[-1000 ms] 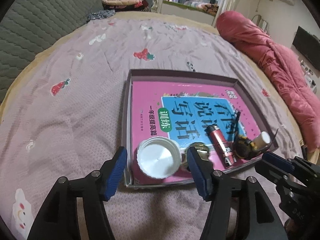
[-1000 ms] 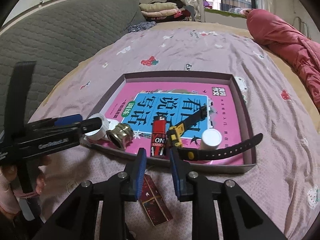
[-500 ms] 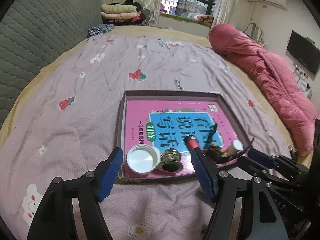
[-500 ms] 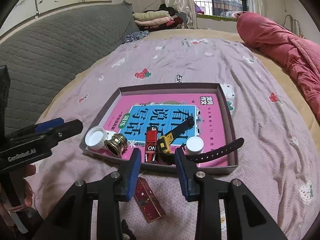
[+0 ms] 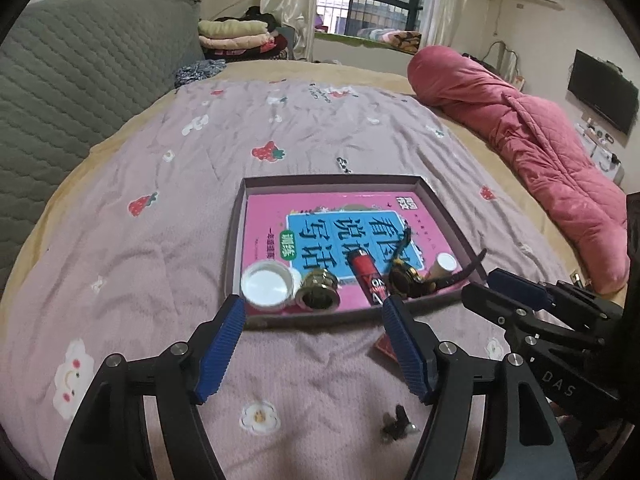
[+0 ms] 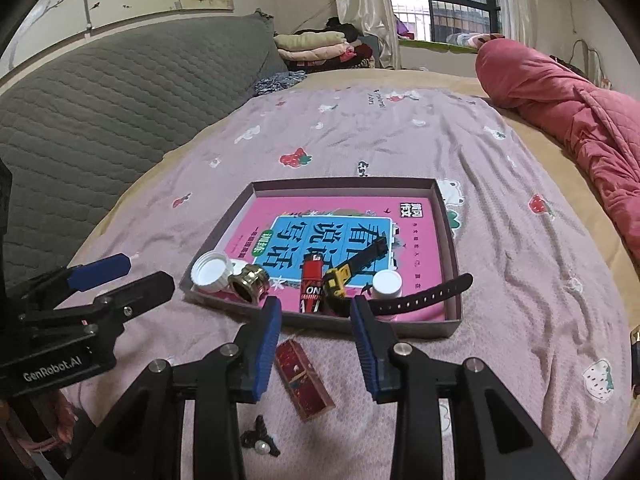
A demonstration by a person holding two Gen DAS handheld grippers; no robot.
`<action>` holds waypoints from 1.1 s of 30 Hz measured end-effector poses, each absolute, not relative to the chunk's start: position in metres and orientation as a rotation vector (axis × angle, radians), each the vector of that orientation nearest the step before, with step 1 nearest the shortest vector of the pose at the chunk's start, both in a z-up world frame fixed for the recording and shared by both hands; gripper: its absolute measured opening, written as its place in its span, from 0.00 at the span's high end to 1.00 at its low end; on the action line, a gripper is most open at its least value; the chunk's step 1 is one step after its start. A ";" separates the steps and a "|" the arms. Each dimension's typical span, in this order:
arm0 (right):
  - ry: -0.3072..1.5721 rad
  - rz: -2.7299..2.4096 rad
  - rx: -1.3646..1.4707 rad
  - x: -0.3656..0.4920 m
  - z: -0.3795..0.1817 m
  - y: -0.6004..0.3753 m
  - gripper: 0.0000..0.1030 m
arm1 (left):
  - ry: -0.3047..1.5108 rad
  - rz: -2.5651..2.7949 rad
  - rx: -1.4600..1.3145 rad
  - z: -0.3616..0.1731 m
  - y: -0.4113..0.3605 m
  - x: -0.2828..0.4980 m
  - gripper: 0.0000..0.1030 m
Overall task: Organize rigid objects
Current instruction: 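Withdraw both open tools from the tray toward the remaining objects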
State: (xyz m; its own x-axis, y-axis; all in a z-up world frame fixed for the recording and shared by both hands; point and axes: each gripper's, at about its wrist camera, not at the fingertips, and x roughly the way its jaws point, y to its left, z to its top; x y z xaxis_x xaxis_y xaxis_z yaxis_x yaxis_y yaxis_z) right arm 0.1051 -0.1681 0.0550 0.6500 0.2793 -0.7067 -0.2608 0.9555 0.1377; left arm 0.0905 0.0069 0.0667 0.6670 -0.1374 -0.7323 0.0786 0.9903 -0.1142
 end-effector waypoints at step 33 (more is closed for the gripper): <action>0.779 0.330 -0.049 0.049 0.061 -0.185 0.48 | 0.876 -0.166 -0.005 0.056 -0.014 0.026 0.29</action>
